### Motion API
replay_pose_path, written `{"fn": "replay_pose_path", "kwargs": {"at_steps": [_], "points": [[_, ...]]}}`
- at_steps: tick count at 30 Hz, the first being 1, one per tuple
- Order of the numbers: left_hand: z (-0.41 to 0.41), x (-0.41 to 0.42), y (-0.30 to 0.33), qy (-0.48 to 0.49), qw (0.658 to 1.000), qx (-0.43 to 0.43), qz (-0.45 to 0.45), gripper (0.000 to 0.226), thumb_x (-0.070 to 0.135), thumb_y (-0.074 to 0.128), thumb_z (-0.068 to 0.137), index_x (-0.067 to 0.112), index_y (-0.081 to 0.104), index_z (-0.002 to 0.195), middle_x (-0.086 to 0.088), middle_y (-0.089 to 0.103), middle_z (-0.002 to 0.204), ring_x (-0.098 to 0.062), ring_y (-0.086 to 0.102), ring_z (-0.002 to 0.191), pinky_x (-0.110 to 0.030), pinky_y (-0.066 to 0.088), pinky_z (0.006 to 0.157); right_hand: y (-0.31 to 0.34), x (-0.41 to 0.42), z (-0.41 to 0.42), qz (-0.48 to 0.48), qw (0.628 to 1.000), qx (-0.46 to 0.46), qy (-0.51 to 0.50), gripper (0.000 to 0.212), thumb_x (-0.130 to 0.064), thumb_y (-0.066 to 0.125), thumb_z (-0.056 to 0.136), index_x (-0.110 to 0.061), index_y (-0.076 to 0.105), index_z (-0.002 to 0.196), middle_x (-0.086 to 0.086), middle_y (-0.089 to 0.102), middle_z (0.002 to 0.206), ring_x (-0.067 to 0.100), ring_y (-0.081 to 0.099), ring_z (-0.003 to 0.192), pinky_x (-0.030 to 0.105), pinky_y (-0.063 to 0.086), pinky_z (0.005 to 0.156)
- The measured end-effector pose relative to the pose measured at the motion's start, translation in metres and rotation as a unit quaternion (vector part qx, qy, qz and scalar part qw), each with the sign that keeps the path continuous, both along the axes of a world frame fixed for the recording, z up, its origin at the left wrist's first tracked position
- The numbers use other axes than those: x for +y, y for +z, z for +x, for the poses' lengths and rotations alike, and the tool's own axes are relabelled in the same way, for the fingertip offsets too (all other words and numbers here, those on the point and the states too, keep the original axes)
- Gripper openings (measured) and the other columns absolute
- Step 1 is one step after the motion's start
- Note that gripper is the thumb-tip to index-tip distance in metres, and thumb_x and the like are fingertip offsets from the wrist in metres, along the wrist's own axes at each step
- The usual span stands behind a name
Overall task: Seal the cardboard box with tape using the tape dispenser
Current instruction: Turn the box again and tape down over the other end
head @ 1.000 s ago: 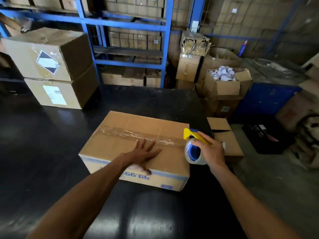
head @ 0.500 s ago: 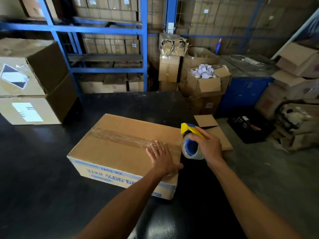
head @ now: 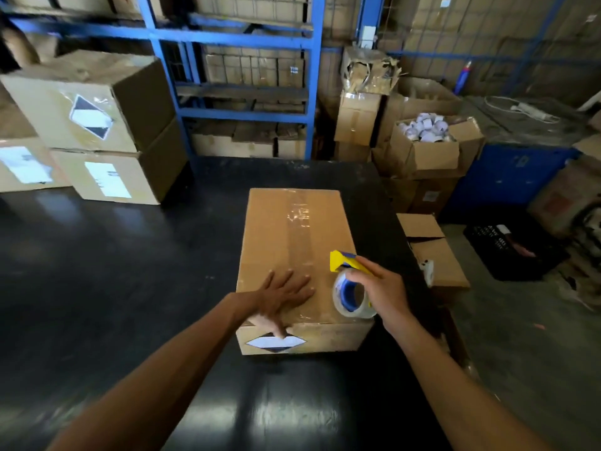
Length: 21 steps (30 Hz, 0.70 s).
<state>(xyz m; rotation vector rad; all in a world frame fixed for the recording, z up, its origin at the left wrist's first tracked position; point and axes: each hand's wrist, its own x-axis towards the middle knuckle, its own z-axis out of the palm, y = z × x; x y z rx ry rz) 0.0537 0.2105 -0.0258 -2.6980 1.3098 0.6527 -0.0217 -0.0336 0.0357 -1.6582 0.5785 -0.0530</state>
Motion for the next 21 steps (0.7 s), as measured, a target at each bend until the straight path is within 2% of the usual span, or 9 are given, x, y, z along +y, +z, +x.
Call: {"fn": "replay_pose_path", "kwargs": {"at_steps": [3, 7, 9, 13, 15, 17, 18, 19, 21], "points": [[-0.024, 0.002, -0.022, 0.036, 0.995, -0.065, -0.065, 0.107, 0.068, 0.06, 0.083, 0.035, -0.008, 0.158, 0.001, -0.019, 0.166, -0.031, -0.026, 0.147, -0.065, -0.008, 0.115, -0.004, 0.013, 0.001, -0.015, 1.0, 0.001, 0.027, 0.046, -0.031, 0.083, 0.068, -0.035, 0.073, 0.112, -0.013, 0.071, 0.102, 0.002, 0.062, 0.091, 0.019, 0.044, 0.067], [-0.033, 0.002, -0.037, 0.042, 0.98, -0.151, -0.127, 0.097, 0.083, 0.042, 0.082, 0.033, 0.012, 0.159, 0.001, 0.009, 0.167, -0.036, -0.004, 0.15, -0.073, 0.012, 0.113, -0.005, 0.02, -0.006, -0.039, 0.998, -0.012, 0.054, 0.049, -0.033, 0.083, 0.067, -0.036, 0.072, 0.114, -0.015, 0.071, 0.103, -0.001, 0.063, 0.09, 0.017, 0.045, 0.069], [-0.034, 0.002, -0.037, 0.051, 0.98, -0.144, -0.126, 0.097, 0.082, 0.042, 0.081, 0.035, 0.007, 0.158, 0.002, 0.009, 0.168, -0.035, -0.004, 0.15, -0.073, 0.009, 0.113, -0.005, 0.019, -0.013, -0.061, 0.996, -0.02, 0.069, 0.05, -0.037, 0.083, 0.066, -0.039, 0.071, 0.114, -0.016, 0.071, 0.105, -0.001, 0.064, 0.092, 0.018, 0.047, 0.072], [-0.041, -0.004, -0.03, 0.089, 0.983, -0.122, -0.109, 0.101, 0.076, 0.049, 0.083, 0.044, -0.019, 0.15, 0.005, -0.004, 0.168, -0.032, -0.012, 0.152, -0.071, -0.001, 0.115, -0.003, 0.013, -0.029, -0.121, 0.987, -0.039, 0.103, 0.049, -0.044, 0.082, 0.065, -0.05, 0.069, 0.112, -0.023, 0.069, 0.108, -0.005, 0.063, 0.095, 0.022, 0.051, 0.084], [-0.045, -0.01, -0.02, 0.121, 0.983, -0.094, -0.097, 0.1, 0.072, 0.053, 0.085, 0.04, -0.011, 0.155, 0.005, -0.009, 0.168, -0.032, -0.013, 0.153, -0.068, -0.004, 0.116, -0.001, 0.009, -0.038, -0.148, 0.98, -0.058, 0.123, 0.05, -0.045, 0.081, 0.066, -0.053, 0.067, 0.113, -0.022, 0.069, 0.109, -0.006, 0.063, 0.096, 0.024, 0.054, 0.086], [-0.051, -0.018, -0.003, 0.162, 0.977, -0.017, -0.139, 0.093, 0.06, 0.059, 0.09, 0.03, 0.005, 0.16, 0.001, -0.006, 0.169, -0.031, -0.01, 0.153, -0.064, -0.004, 0.118, 0.0, 0.006, -0.049, -0.168, 0.973, -0.083, 0.139, 0.05, -0.041, 0.082, 0.069, -0.052, 0.066, 0.115, -0.019, 0.07, 0.109, -0.005, 0.064, 0.094, 0.028, 0.056, 0.084], [-0.054, -0.021, 0.005, 0.195, 0.955, 0.071, -0.212, 0.084, 0.047, 0.062, 0.093, 0.024, 0.016, 0.16, -0.004, 0.005, 0.169, -0.029, 0.002, 0.153, -0.059, 0.002, 0.12, 0.0, 0.004, -0.055, -0.18, 0.968, -0.102, 0.144, 0.05, -0.039, 0.083, 0.071, -0.052, 0.066, 0.115, -0.015, 0.07, 0.106, -0.002, 0.065, 0.092, 0.031, 0.057, 0.082], [-0.057, -0.023, 0.013, 0.242, 0.897, 0.19, -0.317, 0.071, 0.031, 0.062, 0.096, 0.02, 0.027, 0.157, -0.01, 0.024, 0.165, -0.026, 0.022, 0.149, -0.051, 0.017, 0.12, -0.001, 0.002, -0.061, -0.2, 0.96, -0.129, 0.148, 0.05, -0.037, 0.083, 0.072, -0.052, 0.065, 0.116, -0.009, 0.07, 0.102, 0.004, 0.066, 0.089, 0.035, 0.057, 0.079], [-0.062, -0.021, 0.028, 0.356, 0.706, 0.37, -0.487, 0.049, 0.02, 0.057, 0.096, 0.014, 0.051, 0.144, -0.013, 0.057, 0.143, -0.018, 0.055, 0.125, -0.036, 0.042, 0.107, -0.002, -0.001, -0.074, -0.25, 0.93, -0.219, 0.154, 0.051, -0.038, 0.08, 0.074, -0.049, 0.063, 0.121, -0.001, 0.064, 0.093, 0.013, 0.064, 0.081, 0.035, 0.055, 0.067]]}}
